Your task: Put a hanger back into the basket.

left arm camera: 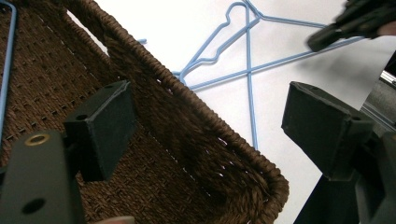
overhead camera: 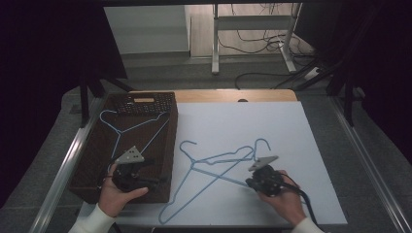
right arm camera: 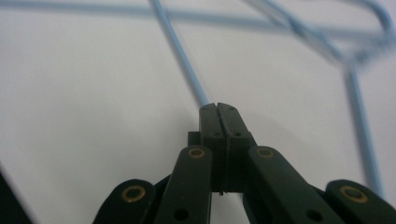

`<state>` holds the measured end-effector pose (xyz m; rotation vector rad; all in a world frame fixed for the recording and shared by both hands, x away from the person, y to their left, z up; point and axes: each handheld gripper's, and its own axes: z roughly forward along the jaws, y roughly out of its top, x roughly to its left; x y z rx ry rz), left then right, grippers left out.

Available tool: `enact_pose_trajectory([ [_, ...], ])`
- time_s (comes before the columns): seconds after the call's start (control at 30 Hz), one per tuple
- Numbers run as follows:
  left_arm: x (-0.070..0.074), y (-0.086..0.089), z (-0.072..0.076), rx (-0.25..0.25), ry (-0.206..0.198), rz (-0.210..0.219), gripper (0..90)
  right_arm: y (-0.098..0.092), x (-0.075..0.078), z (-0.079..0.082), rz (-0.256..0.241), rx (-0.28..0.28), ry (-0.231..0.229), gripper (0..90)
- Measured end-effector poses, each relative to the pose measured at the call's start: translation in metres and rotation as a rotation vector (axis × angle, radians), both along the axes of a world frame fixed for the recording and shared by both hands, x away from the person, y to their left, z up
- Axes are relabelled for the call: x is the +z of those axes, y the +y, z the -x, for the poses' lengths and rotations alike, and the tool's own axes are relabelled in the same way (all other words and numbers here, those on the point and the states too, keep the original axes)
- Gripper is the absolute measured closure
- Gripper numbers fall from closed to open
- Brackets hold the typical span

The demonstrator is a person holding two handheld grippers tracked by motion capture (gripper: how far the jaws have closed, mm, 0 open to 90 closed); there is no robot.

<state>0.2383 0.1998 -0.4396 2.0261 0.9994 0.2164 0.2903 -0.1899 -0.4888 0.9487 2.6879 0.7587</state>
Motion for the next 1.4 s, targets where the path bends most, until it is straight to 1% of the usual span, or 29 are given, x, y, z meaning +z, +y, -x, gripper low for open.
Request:
enact_pose_trajectory([
  [0.07, 0.0, 0.0, 0.0, -0.001, 0.0, 0.0, 17.9, 0.014, -0.004, -0.009, 0.003, -0.003, -0.011, 90.0],
  [0.17, -0.001, 0.001, 0.0, 0.001, 0.002, 0.001, 17.9, 0.03, -0.012, -0.022, 0.002, -0.02, -0.007, 90.0],
  [0.2, -0.001, 0.001, 0.0, 0.001, 0.004, 0.001, 17.9, 0.033, -0.015, -0.025, 0.001, -0.019, 0.003, 90.0],
  [0.23, -0.002, 0.002, -0.001, 0.001, 0.005, 0.0, 17.9, 0.036, -0.018, -0.027, 0.0, -0.018, 0.019, 90.0],
  [0.3, -0.003, 0.002, -0.001, 0.003, 0.007, 0.0, 17.9, 0.041, -0.021, -0.027, 0.006, -0.003, 0.023, 90.0],
  [0.33, -0.003, 0.003, -0.001, 0.004, 0.008, -0.001, 17.9, 0.042, -0.021, -0.026, 0.003, 0.003, 0.027, 90.0],
  [0.37, -0.003, 0.003, 0.0, 0.004, 0.008, -0.002, 17.9, 0.042, -0.02, -0.024, -0.014, 0.015, 0.047, 90.0],
  [0.4, -0.003, 0.003, 0.0, 0.004, 0.008, -0.002, 17.9, 0.042, -0.02, -0.02, -0.02, 0.029, 0.064, 90.0],
  [0.43, -0.002, 0.003, 0.0, 0.004, 0.006, -0.002, 17.9, 0.043, -0.021, -0.017, -0.016, 0.04, 0.07, 90.0],
  [0.47, -0.002, 0.003, 0.0, 0.005, 0.005, 0.0, 17.9, 0.043, -0.021, -0.009, -0.014, 0.065, 0.076, 90.0],
  [0.5, -0.002, 0.002, 0.001, 0.003, 0.004, 0.001, 17.9, 0.042, -0.021, -0.004, -0.016, 0.078, 0.081, 90.0],
  [0.6, -0.001, 0.002, 0.001, 0.001, -0.001, 0.0, 17.9, 0.036, -0.02, 0.02, -0.019, 0.135, 0.111, 90.0],
  [0.7, 0.0, 0.002, 0.001, 0.0, -0.002, 0.0, 17.9, 0.028, -0.02, 0.037, -0.016, 0.165, 0.129, 90.0],
  [0.8, 0.0, 0.001, 0.001, -0.003, -0.002, 0.0, 17.9, 0.02, -0.019, 0.049, -0.019, 0.185, 0.145, 90.0],
  [0.87, 0.001, 0.0, 0.001, -0.006, -0.003, -0.001, 17.9, 0.016, -0.019, 0.052, -0.023, 0.19, 0.153, 90.0],
  [0.9, 0.001, 0.0, 0.001, -0.006, -0.005, -0.002, 17.9, 0.014, -0.019, 0.052, -0.034, 0.188, 0.16, 90.0],
  [0.93, 0.001, 0.0, 0.001, -0.006, -0.004, -0.001, 17.9, 0.011, -0.017, 0.05, -0.04, 0.179, 0.149, 90.0],
  [0.97, 0.001, 0.0, 0.001, -0.009, -0.005, -0.004, 17.9, 0.009, -0.014, 0.046, -0.051, 0.154, 0.127, 89.9],
  [1.0, 0.001, 0.0, 0.001, -0.008, -0.006, -0.002, 17.9, 0.006, -0.009, 0.04, -0.074, 0.111, 0.102, 87.1],
  [1.03, 0.001, 0.0, 0.001, -0.007, -0.006, -0.001, 17.9, 0.002, -0.004, 0.032, -0.096, 0.045, 0.073, 83.6],
  [1.07, 0.001, -0.001, 0.001, -0.007, -0.005, -0.001, 17.9, -0.001, 0.0, 0.022, -0.105, -0.019, 0.054, 82.7],
  [1.1, 0.001, -0.001, 0.001, -0.008, -0.005, -0.002, 17.9, -0.004, 0.003, 0.011, -0.119, -0.063, 0.048, 81.9],
  [1.13, 0.001, -0.001, 0.001, -0.008, -0.005, -0.002, 17.9, -0.005, 0.004, 0.001, -0.12, -0.101, 0.04, 80.1],
  [1.2, 0.001, -0.002, 0.001, -0.011, -0.006, -0.005, 17.9, -0.007, 0.003, -0.018, -0.123, -0.171, 0.05, 76.0],
  [1.23, 0.001, -0.002, 0.001, -0.012, -0.006, -0.004, 17.9, -0.008, 0.001, -0.027, -0.132, -0.196, 0.052, 74.5],
  [1.27, 0.001, -0.002, 0.001, -0.014, -0.007, -0.005, 17.9, -0.007, -0.003, -0.037, -0.131, -0.224, 0.068, 72.4],
  [1.3, 0.001, -0.002, 0.001, -0.014, -0.007, -0.004, 17.9, -0.006, -0.006, -0.043, -0.133, -0.24, 0.089, 70.4],
  [1.33, 0.001, -0.002, 0.001, -0.013, -0.007, -0.003, 17.9, -0.005, -0.009, -0.047, -0.124, -0.245, 0.102, 68.9],
  [1.4, 0.0, 0.0, 0.001, -0.01, -0.005, -0.003, 17.9, 0.0, -0.014, -0.051, -0.099, -0.258, 0.106, 67.4],
])
